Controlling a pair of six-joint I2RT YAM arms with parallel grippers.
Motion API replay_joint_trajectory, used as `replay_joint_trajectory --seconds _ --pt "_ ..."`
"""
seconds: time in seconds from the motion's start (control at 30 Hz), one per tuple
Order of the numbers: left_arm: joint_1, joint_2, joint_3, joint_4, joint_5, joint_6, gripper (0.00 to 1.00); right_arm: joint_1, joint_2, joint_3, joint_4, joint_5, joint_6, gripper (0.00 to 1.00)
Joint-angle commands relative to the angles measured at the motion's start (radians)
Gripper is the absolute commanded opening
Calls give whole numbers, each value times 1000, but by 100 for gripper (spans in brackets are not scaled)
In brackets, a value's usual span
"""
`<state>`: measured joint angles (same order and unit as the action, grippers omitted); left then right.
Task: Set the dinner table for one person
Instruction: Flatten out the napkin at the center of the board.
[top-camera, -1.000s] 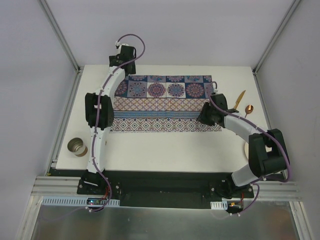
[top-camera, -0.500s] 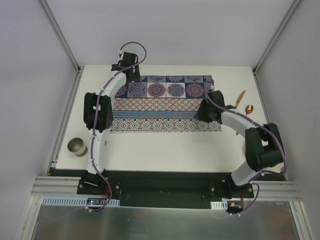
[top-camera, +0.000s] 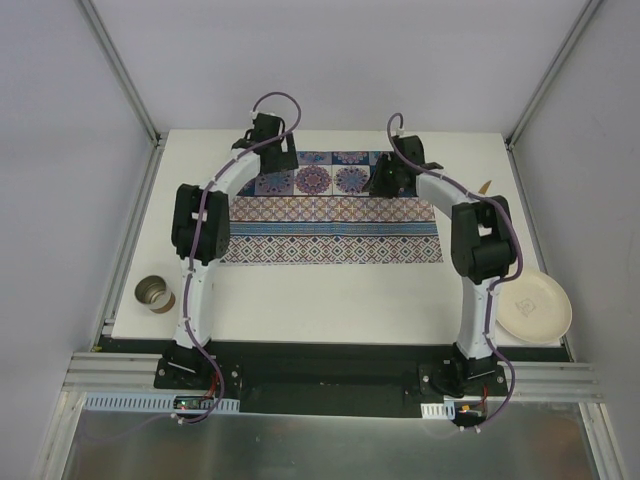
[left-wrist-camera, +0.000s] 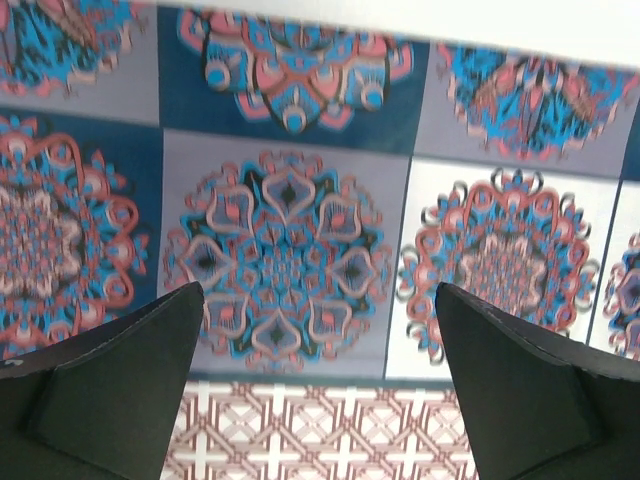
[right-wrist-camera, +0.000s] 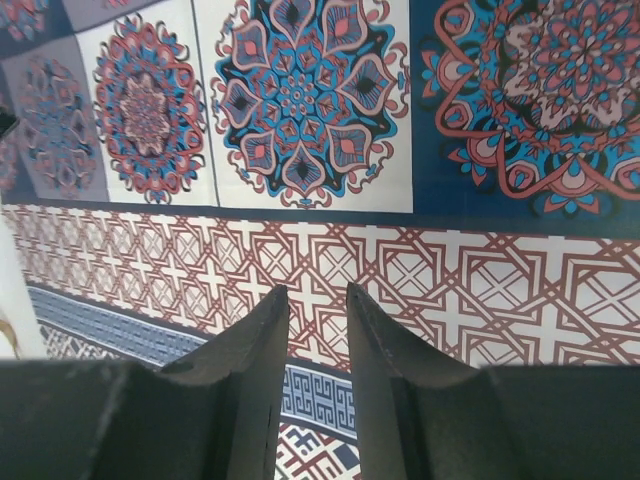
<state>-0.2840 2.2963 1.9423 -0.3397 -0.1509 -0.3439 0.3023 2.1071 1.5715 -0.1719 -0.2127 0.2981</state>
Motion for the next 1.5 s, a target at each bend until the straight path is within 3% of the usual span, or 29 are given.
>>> replay_joint_trajectory --seconds 0.0,0.13,0.33,0.67,0.8,1.03,1.2,1.47 --pt "58 69 96 42 83 -72 99 -25 -27 62 -32 -68 13 33" --pt "112 110 106 68 187 -176 99 -46 -21 76 -23 -95 -7 34" --pt "180 160 40 188 468 -372 99 -89 115 179 9 -206 27 34" --pt "210 128 -84 337 599 -491 99 -172 343 395 17 -339 134 35" --pt "212 80 -172 378 594 -494 99 -190 321 299 135 -378 199 35" --pt "212 -50 -345 426 587 -494 99 -233 163 -69 305 -367 266 34" --pt "212 -155 -440 429 541 -446 99 -255 64 -174 339 -361 260 34" --pt "212 -132 -395 430 545 -437 99 -253 28 -228 379 -379 289 34"
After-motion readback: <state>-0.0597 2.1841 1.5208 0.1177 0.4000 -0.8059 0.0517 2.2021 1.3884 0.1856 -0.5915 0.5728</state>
